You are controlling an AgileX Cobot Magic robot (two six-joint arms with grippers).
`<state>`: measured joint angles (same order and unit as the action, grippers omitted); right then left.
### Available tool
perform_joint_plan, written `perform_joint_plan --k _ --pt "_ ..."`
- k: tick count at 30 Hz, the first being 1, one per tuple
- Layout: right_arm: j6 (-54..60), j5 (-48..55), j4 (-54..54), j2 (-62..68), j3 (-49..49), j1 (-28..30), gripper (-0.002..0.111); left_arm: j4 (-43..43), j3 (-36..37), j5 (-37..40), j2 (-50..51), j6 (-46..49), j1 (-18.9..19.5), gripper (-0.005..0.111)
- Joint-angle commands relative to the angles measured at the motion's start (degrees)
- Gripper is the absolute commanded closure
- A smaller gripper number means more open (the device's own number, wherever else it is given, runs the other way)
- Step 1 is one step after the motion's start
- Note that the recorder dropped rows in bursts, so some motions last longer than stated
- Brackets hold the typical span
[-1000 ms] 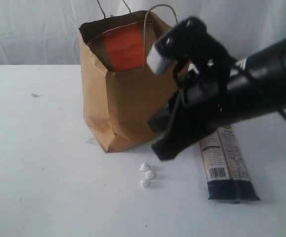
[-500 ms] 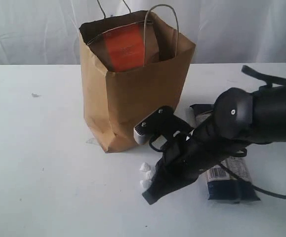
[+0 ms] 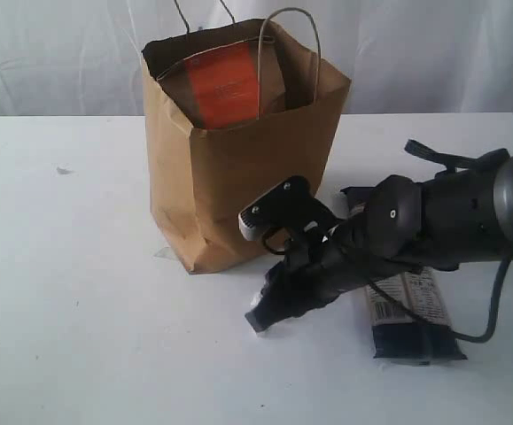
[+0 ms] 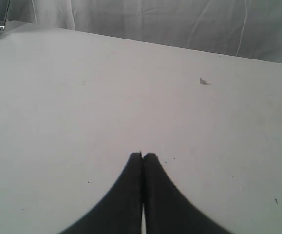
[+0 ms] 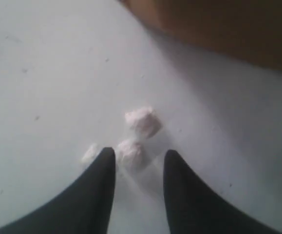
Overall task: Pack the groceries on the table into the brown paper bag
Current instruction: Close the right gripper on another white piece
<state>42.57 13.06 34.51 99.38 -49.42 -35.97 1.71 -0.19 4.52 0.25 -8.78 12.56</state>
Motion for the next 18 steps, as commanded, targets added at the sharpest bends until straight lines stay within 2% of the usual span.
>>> perform_joint_plan --k 1,10,18 --pt "0.09 -6.01 3.25 0.21 -0.19 -0.25 0.076 -0.17 0.19 -0.18 -0.25 -0.02 -0.14 0.107" --pt "1.15 -8.04 3.25 1.16 -1.49 -0.25 0.076 -0.17 0.19 -0.18 -0.25 -0.02 -0.14 0.107" --pt "1.26 -0.87 3.12 5.71 -5.81 -0.25 0.076 -0.17 0.19 -0.18 -0.25 -0.02 -0.14 0.107"
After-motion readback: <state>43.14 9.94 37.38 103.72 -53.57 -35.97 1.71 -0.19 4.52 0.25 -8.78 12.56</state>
